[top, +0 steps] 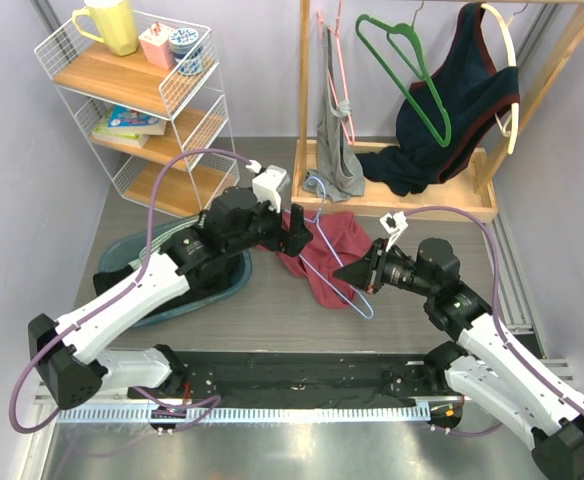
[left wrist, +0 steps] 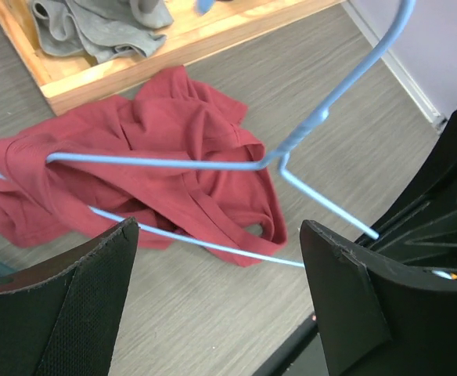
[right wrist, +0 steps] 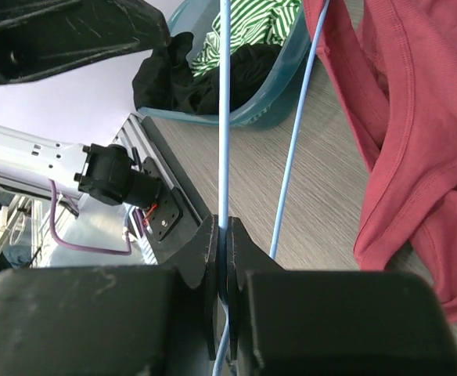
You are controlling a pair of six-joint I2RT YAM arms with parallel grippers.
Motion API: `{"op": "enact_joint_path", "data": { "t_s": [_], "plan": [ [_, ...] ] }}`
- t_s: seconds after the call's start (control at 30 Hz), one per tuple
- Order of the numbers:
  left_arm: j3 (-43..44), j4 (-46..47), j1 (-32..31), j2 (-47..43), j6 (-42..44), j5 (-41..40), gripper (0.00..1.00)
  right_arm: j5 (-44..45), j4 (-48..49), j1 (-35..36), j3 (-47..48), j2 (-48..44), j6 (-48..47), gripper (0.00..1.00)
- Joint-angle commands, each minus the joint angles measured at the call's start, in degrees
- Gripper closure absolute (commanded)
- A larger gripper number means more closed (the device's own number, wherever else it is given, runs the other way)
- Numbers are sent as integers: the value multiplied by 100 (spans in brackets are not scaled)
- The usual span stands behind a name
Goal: Place the tank top on the hanger
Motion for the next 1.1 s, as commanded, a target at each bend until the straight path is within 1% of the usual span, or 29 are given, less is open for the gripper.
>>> {"op": "enact_joint_path", "data": {
  "t_s": [0.0, 0.1, 0.3, 0.4, 0.5, 0.6, 0.63, 0.7, 0.73, 0.8, 0.83, 0.9, 0.93, 0.97, 1.0, 1.07],
  "plan": [
    [118, 408, -234, 95, 282, -817, 16, 273, 954, 231, 10, 139, 56, 99],
    [109, 460, -243, 113, 318, -774, 16, 362, 1024, 337, 1, 253, 30, 99],
    [-32, 900, -252, 95, 353, -844, 17, 370, 1244, 495, -69, 420, 109, 99],
    [-102, 1137, -252, 104, 353, -862, 20, 423, 1297, 583, -95, 455, 135, 99],
    [-128, 1330, -252, 200, 335, -818, 26, 467, 1367, 662, -121, 464, 179, 99],
    [-111, 1401, -252, 341, 335, -818, 35, 511, 1490, 732, -148, 482, 223, 99],
    [-120, 1410, -252, 358, 335, -853, 41, 511, 1516, 741, -148, 490, 249, 99],
    [-155, 1480, -269, 403, 370, -905, 48, 520, 1578, 759, -174, 490, 276, 99],
    [-190, 1515, -278, 411, 379, -932, 53, 529, 1604, 768, -183, 482, 302, 99],
    [-234, 1585, -287, 429, 397, -932, 60, 520, 1710, 777, -227, 490, 346, 99],
    [-269, 1603, -295, 446, 414, -923, 70, 537, 1736, 785, -244, 490, 372, 99],
    [-304, 1656, -322, 429, 432, -906, 80, 555, 1789, 785, -271, 525, 407, 99],
    [-330, 1700, -365, 420, 519, -906, 90, 581, 1807, 785, -280, 534, 451, 99],
    [-374, 1726, -401, 411, 563, -923, 96, 616, 1842, 785, -306, 569, 460, 99],
    [-401, 1744, -436, 368, 625, -975, 100, 677, 1851, 794, -324, 587, 478, 99],
    [-445, 1744, -550, 324, 870, -1046, 100, 809, 1868, 785, -376, 622, 530, 99]
  ]
}}
